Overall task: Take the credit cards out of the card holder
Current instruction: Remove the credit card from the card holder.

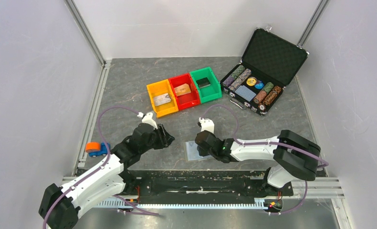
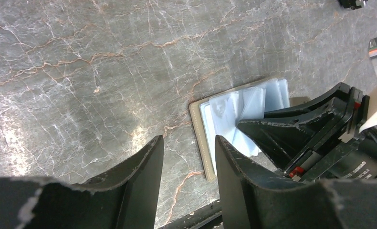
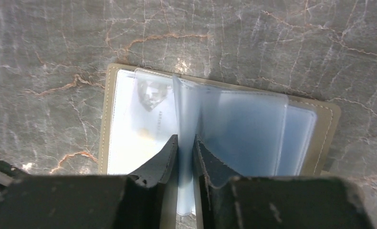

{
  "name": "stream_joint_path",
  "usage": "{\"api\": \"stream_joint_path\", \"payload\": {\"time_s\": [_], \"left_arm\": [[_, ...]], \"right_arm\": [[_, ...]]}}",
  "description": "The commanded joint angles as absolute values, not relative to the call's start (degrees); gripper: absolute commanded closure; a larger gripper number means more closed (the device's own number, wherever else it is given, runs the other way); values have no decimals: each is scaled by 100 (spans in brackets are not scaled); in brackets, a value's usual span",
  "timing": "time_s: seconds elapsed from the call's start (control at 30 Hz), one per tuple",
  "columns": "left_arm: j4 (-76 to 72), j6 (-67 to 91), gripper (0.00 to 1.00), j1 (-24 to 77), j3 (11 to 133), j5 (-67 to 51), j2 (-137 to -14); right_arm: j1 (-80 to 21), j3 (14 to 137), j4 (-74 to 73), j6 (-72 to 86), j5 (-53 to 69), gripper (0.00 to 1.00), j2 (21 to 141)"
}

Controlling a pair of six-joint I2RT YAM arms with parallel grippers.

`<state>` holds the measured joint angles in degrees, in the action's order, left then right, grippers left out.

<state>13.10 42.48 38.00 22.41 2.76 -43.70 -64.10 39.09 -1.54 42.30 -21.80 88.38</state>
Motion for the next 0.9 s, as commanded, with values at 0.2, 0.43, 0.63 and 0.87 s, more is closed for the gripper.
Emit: {"api": "stream_joint_path", "payload": {"time_s": [0.2, 0.43, 0.63, 0.87], "left_arm": [[617, 4093, 47, 3808, 1982, -321, -4632], [-497, 4290, 62, 3808, 1801, -1204, -5171], [-800, 4289, 64, 3812, 1881, -1375, -5751], [-965, 4307, 64, 3816, 1923, -1426, -6096]], "right_arm": [[-5814, 3038, 1326, 3950, -1087, 89, 8421], [-5587, 2612, 2158, 3975, -336, 90, 8229], [-5485, 2549, 2199, 4093, -177, 75, 8133], [-5492, 2720, 1041, 3970, -1195, 56, 7517]]}}
